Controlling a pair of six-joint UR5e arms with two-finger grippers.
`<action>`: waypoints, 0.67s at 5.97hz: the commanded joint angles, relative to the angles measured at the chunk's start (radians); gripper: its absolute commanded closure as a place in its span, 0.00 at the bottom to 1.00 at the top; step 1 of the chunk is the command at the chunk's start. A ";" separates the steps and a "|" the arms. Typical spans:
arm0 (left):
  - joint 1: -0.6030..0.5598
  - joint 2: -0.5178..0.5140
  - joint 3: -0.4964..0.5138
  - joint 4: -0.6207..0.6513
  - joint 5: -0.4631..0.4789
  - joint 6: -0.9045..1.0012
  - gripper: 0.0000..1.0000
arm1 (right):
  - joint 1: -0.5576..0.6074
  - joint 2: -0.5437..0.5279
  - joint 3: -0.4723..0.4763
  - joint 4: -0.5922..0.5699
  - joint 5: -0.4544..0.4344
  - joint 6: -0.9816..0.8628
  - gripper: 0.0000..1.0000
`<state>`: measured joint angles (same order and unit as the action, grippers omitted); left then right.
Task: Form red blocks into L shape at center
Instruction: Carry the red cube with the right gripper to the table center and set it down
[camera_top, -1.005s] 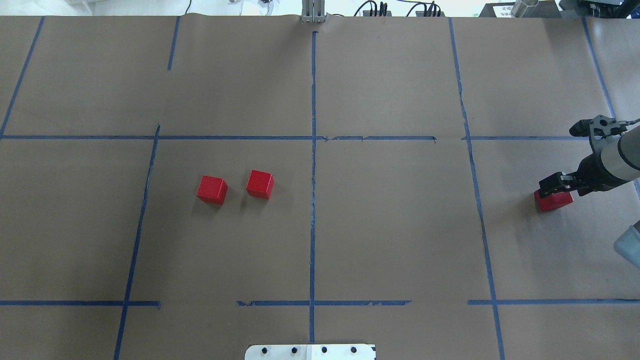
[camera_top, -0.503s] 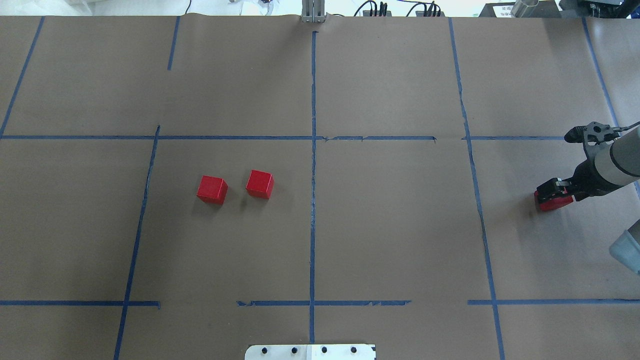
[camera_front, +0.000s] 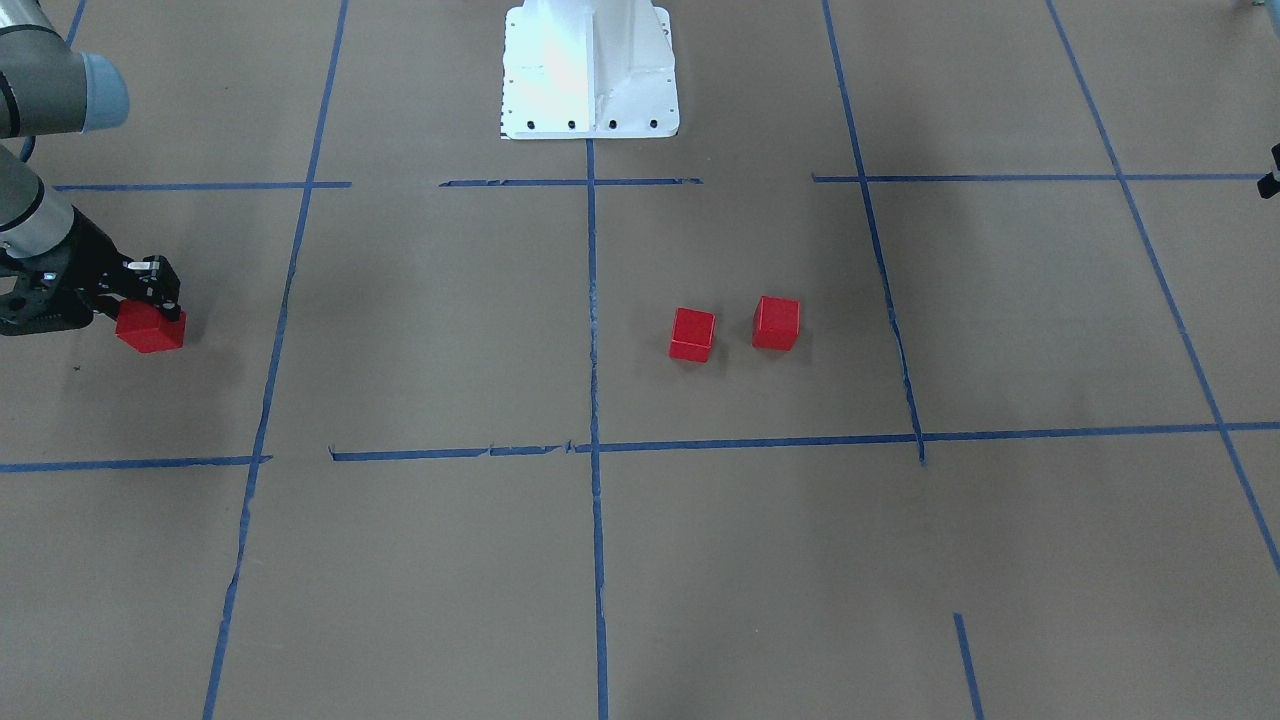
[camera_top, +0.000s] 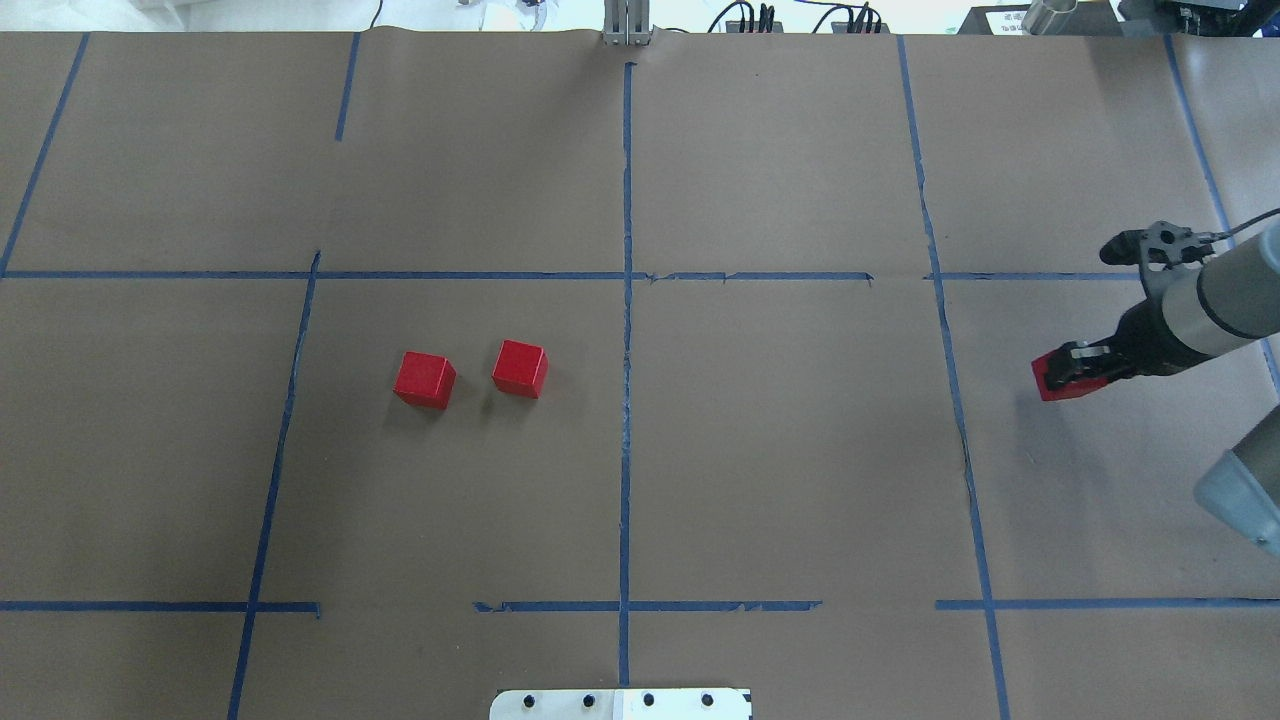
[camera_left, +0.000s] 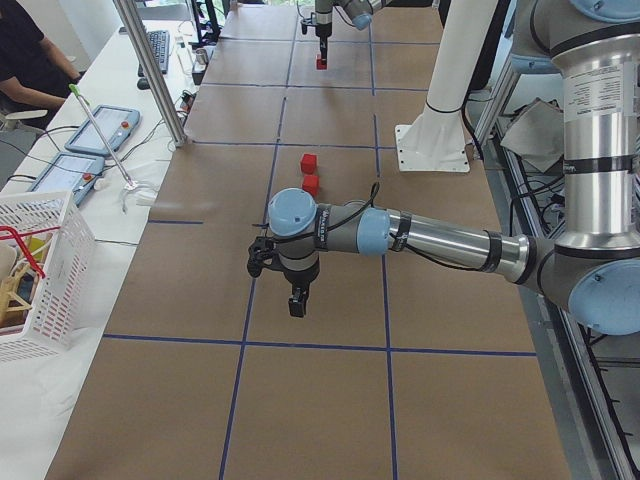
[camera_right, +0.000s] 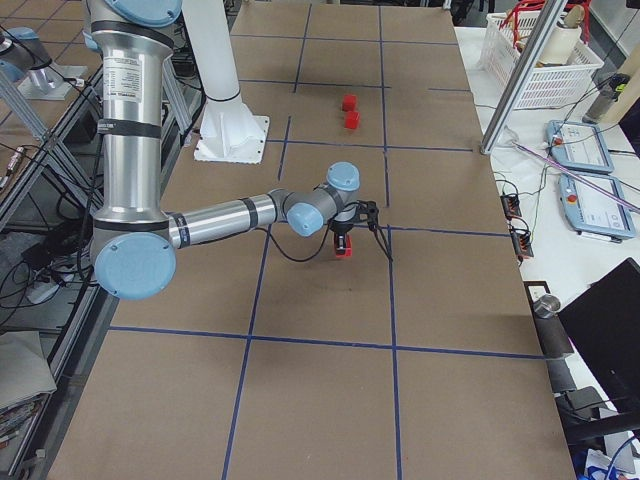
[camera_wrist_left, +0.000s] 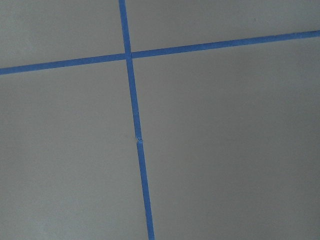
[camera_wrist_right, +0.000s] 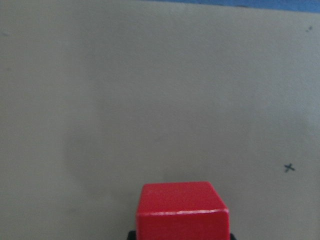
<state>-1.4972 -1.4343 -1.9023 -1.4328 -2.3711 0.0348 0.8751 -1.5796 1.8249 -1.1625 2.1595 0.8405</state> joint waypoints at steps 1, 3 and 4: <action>0.000 0.000 -0.020 0.000 0.000 0.000 0.00 | -0.181 0.209 0.040 -0.008 -0.024 0.284 1.00; 0.000 -0.001 -0.021 0.000 0.000 0.000 0.00 | -0.343 0.507 0.030 -0.329 -0.219 0.397 1.00; 0.000 -0.001 -0.021 0.002 0.000 0.000 0.00 | -0.390 0.586 -0.017 -0.374 -0.295 0.513 1.00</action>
<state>-1.4971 -1.4353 -1.9231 -1.4323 -2.3716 0.0353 0.5430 -1.0919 1.8407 -1.4526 1.9476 1.2653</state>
